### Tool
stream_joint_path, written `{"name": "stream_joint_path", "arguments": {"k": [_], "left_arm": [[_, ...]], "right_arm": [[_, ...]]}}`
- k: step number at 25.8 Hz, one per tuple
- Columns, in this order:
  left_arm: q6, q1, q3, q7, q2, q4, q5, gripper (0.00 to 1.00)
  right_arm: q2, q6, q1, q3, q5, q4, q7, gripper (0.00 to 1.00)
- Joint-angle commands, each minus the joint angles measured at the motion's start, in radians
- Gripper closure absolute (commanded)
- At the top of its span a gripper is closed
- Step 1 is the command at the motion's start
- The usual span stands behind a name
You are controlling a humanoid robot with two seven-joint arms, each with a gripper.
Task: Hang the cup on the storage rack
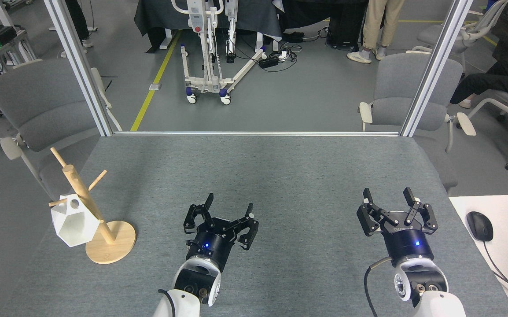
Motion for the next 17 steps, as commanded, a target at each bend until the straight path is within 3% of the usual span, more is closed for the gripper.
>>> {"name": "stream_joint_path", "arguments": {"k": [1,6,17], "left_arm": [[0.058,-0.006,-0.034,-0.002,0.002,-0.036,0.016,0.01],[0.067,0.021,0.009,0.007,0.005,-0.042,0.016,0.01],[0.053,0.078,0.045,0.015,0.017,-0.079,0.014,0.01]], "right_arm": [[0.020,-0.003,0.020,-0.012,-0.002,-0.016,0.004,0.00],[0.020,-0.006,0.058,-0.108,-0.003,-0.016,0.003,0.00],[0.040,0.000,0.056,-0.110,-0.003,-0.007,0.000,0.00]]}}
